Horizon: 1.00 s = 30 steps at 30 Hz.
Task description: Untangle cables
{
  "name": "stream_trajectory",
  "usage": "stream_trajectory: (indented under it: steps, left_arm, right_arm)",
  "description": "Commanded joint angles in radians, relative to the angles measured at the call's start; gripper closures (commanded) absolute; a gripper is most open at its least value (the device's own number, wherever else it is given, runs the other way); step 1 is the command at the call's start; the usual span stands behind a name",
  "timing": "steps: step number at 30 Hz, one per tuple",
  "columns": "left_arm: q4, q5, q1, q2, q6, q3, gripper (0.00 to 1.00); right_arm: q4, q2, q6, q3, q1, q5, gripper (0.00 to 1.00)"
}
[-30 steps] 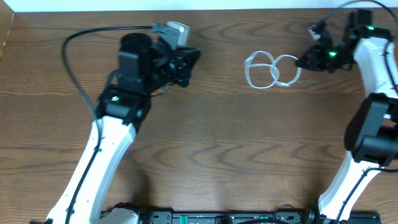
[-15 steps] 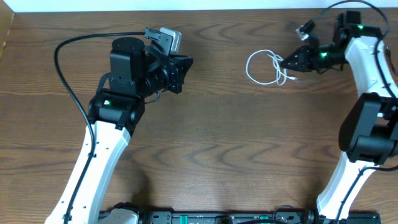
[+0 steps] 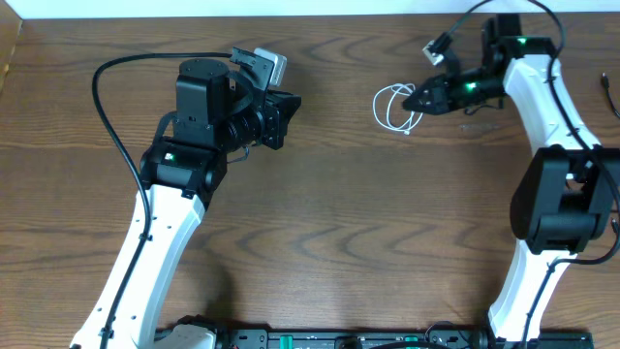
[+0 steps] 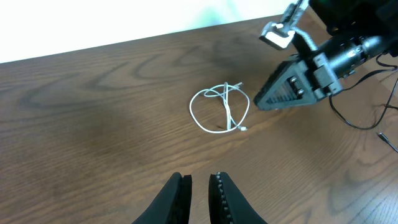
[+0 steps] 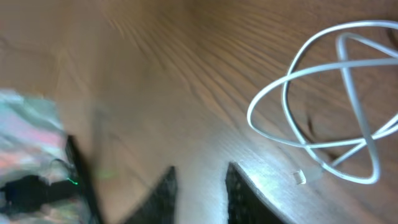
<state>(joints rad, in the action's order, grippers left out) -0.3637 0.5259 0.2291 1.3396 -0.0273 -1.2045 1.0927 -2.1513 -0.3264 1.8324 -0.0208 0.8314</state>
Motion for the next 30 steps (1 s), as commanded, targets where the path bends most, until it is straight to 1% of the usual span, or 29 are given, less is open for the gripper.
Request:
stream_trajectory:
  steps: [1, 2, 4, 9, 12, 15, 16, 17, 19, 23, 26, 30]
  left_arm:
    - [-0.007, 0.017, -0.003, 0.006, -0.018, 0.008, 0.84]
    - [-0.01, 0.017, -0.003, 0.006, -0.022, 0.008, 0.84]
    - [-0.018, 0.017, -0.003, 0.006, -0.028, 0.008, 0.84]
    - [-0.035, 0.017, -0.003, 0.006, -0.033, 0.008, 0.84]
    - [-0.048, 0.017, -0.003, 0.006, -0.044, 0.008, 0.84]
    - [-0.069, 0.017, -0.003, 0.006, -0.067, 0.008, 0.84]
    - [-0.075, 0.017, -0.003, 0.006, -0.068, 0.008, 0.84]
    - [-0.079, 0.017, -0.003, 0.006, -0.07, 0.008, 0.84]
    - [-0.089, 0.017, -0.003, 0.006, -0.078, 0.008, 0.84]
    - [-0.093, 0.017, -0.003, 0.006, -0.082, 0.008, 0.84]
    - [-0.093, 0.017, -0.003, 0.006, -0.085, 0.008, 0.84]
    - [-0.097, 0.017, -0.003, 0.006, -0.085, 0.008, 0.84]
  right_arm:
    - [-0.019, 0.019, 0.115, -0.002, -0.043, -0.274, 0.83]
    - [-0.026, 0.019, 0.148, -0.003, -0.053, -0.341, 0.85]
    - [-0.047, 0.019, 0.196, -0.003, -0.081, -0.483, 0.85]
    - [-0.115, 0.018, 0.258, -0.003, -0.121, -0.658, 0.81]
    - [-0.149, 0.018, 0.306, -0.003, -0.131, -0.678, 0.8]
    - [-0.162, 0.017, 0.357, -0.003, -0.136, -0.744, 0.78]
    - [-0.167, 0.017, 0.36, -0.003, -0.136, -0.761, 0.77]
    - [-0.172, 0.017, 0.359, -0.003, -0.134, -0.768, 0.72]
    - [-0.177, 0.017, 0.355, -0.003, -0.134, -0.777, 0.67]
    - [-0.178, 0.017, 0.347, -0.003, -0.131, -0.788, 0.63]
    - [-0.186, 0.017, 0.34, -0.003, -0.13, -0.787, 0.58]
    - [-0.187, -0.002, 0.34, -0.008, -0.13, -0.771, 0.58]
